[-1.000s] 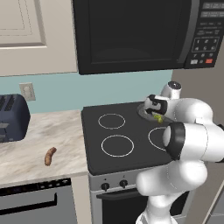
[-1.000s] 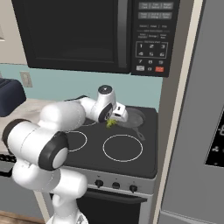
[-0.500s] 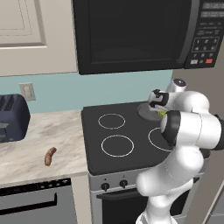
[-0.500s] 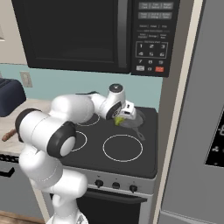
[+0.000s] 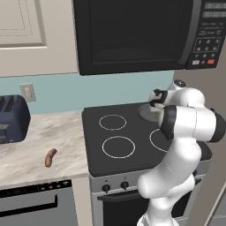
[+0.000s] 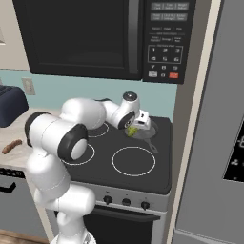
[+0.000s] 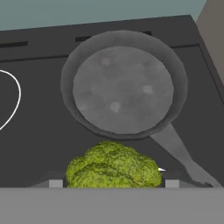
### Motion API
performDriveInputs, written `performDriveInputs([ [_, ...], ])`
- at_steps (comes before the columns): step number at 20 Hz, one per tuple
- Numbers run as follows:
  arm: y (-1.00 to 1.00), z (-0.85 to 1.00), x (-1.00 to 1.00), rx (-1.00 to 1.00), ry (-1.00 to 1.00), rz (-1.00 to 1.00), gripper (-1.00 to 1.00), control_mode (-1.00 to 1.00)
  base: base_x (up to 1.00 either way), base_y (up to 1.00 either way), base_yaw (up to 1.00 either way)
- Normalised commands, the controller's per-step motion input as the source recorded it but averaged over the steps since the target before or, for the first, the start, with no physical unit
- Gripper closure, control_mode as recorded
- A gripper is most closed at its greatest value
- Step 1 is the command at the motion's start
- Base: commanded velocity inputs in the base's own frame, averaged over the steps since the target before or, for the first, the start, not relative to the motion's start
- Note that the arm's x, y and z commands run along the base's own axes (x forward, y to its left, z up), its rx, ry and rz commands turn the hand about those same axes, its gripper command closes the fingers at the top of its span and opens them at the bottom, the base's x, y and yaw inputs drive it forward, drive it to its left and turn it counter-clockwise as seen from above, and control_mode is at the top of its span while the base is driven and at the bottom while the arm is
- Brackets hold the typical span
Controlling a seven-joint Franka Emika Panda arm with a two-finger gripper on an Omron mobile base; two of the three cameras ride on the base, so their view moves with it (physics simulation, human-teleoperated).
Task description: Put the broccoli and potato in the pan. Then turn on the rear right burner and set the heat to medium.
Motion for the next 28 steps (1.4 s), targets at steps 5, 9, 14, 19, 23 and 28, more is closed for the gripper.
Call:
performDriveInputs([
  [5, -0.05, -0.22, 0.42, 0.00, 0.00, 0.00, 1.00, -1.00, 0.00, 0.00, 0.00],
  [9, -0.02, -0.11, 0.45, 0.00, 0.00, 0.00, 1.00, -1.00, 0.00, 0.00, 0.00],
  [14, -0.07, 0.00, 0.39, 0.00, 0.00, 0.00, 1.00, -1.00, 0.00, 0.00, 0.00],
  [19, -0.08, 0.00, 0.18, 0.00, 0.00, 0.00, 1.00, -1.00, 0.00, 0.00, 0.00],
  [23, -0.12, -0.05, 0.06, 0.00, 0.00, 0.00, 1.00, -1.00, 0.00, 0.00, 0.00],
  [28, -0.20, -0.15, 0.15, 0.00, 0.00, 0.00, 1.00, -1.00, 0.00, 0.00, 0.00],
])
